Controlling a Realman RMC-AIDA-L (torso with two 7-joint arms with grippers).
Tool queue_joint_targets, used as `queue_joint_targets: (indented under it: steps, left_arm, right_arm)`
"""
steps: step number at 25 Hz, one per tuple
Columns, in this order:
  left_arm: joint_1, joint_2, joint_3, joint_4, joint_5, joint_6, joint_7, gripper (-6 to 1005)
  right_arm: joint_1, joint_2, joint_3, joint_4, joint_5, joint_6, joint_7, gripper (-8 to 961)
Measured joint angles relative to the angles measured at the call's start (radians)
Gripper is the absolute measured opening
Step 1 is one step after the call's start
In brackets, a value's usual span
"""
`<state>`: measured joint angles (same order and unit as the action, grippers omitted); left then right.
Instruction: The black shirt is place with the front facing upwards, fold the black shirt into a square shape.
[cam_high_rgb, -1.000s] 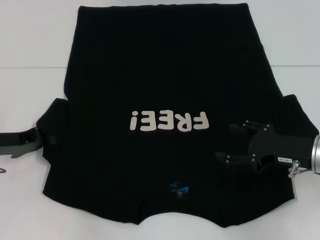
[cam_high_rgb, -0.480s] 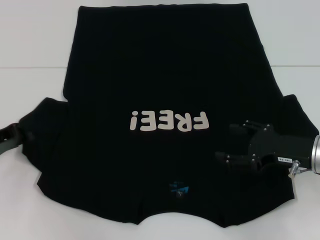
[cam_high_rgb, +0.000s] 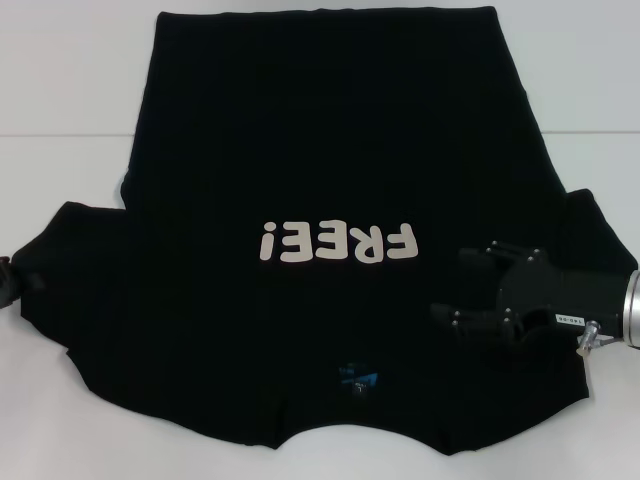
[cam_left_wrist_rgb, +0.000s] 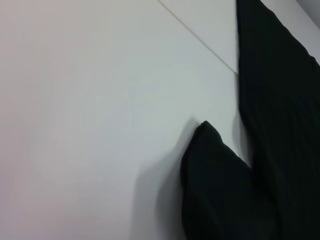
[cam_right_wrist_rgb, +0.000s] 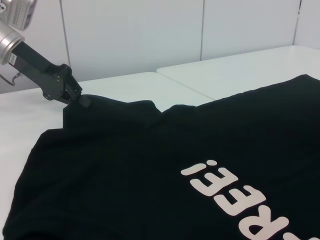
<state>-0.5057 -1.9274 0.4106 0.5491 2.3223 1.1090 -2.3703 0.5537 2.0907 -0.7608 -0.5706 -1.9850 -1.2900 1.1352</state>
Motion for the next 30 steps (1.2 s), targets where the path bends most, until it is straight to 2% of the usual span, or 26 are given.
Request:
queue_joint_targets:
  steps: [14, 20, 24, 27, 30]
  left_arm:
    - [-0.027, -0.002, -0.007, 0.052, -0.001, 0.021, 0.001, 11]
    - [-0.063, -0.023, 0.001, 0.091, -0.001, 0.081, 0.009, 12]
    - [-0.122, -0.035, 0.062, 0.12, 0.005, 0.13, 0.022, 13]
    - [-0.164, -0.041, 0.157, 0.12, 0.008, 0.138, 0.013, 14]
    - [-0.192, -0.06, 0.245, 0.124, 0.009, 0.123, -0.006, 15]
  right_arm:
    - [0.002, 0.0, 0.0, 0.0, 0.001, 0.0, 0.0, 838]
    - [0.002, 0.001, 0.0, 0.002, 0.001, 0.0, 0.0, 834]
    - [0.002, 0.002, 0.0, 0.004, 0.001, 0.0, 0.0, 831]
    - [0.002, 0.002, 0.0, 0.008, 0.001, 0.0, 0.0, 829]
    - [0.002, 0.002, 0.0, 0.016, 0.001, 0.0, 0.0, 827]
